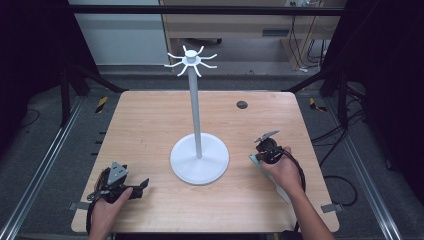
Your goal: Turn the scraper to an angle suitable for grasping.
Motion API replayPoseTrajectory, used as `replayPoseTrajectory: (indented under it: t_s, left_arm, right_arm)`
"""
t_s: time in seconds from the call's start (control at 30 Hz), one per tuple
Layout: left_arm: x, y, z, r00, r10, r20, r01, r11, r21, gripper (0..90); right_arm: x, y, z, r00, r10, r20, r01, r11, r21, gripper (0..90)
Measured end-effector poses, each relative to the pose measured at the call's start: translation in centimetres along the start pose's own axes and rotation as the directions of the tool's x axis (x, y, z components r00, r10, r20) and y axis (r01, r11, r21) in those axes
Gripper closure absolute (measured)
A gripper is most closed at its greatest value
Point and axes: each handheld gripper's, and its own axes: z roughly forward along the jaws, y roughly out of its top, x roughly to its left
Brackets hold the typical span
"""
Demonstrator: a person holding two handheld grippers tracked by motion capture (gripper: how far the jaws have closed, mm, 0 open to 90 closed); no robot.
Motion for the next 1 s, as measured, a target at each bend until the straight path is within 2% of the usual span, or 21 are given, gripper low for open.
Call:
replayPoseTrajectory:
  t_s: [0.17, 0.47, 0.63, 0.7, 0.73, 0.8, 0.9, 1.0]
  left_arm:
    - [-0.1, 0.0, 0.0, 1.0000, 0.000, 0.001, 0.000, 1.0000, 0.002, 2.5]
    - [-0.1, 0.0, 0.1, 1.0000, 0.000, 0.001, 0.000, 1.0000, 0.004, 2.5]
    - [0.0, 0.0, 0.0, 1.0000, 0.000, 0.001, 0.000, 1.0000, 0.003, 2.6]
    - [0.0, 0.0, 0.0, 1.0000, 0.001, 0.001, -0.001, 1.0000, 0.004, 2.6]
    - [0.0, 0.0, 0.0, 1.0000, -0.001, 0.001, 0.001, 1.0000, 0.004, 2.5]
    - [0.0, 0.0, 0.0, 1.0000, 0.000, 0.002, 0.000, 1.0000, 0.004, 2.5]
    - [0.0, 0.0, 0.0, 1.0000, 0.001, 0.001, -0.001, 1.0000, 0.005, 2.5]
    - [0.0, 0.0, 0.0, 1.0000, 0.000, 0.001, 0.000, 1.0000, 0.005, 2.6]
  right_arm:
    - [-0.4, 0.0, 0.4, 0.9998, 0.020, 0.008, -0.020, 1.000, 0.007, 90.0]
    - [0.6, 0.1, 0.3, 0.9994, -0.019, -0.029, 0.019, 1.000, 0.024, 90.0]
    - [0.9, 0.2, 0.0, 0.9985, -0.033, -0.045, 0.034, 0.999, 0.004, 90.0]
    - [0.9, 0.2, -0.2, 0.9984, -0.026, -0.051, 0.026, 1.000, -0.005, 84.2]
    - [0.9, 0.2, -0.3, 0.9984, -0.020, -0.053, 0.020, 1.000, -0.009, 78.2]
    - [0.9, 0.2, -0.3, 0.9983, -0.019, -0.055, 0.019, 1.000, -0.010, 76.0]
    - [0.9, 0.2, -0.3, 0.9978, -0.018, -0.064, 0.018, 1.000, -0.002, 67.5]
    - [1.1, 0.2, -0.3, 0.9973, -0.021, -0.070, 0.022, 1.000, 0.012, 64.6]
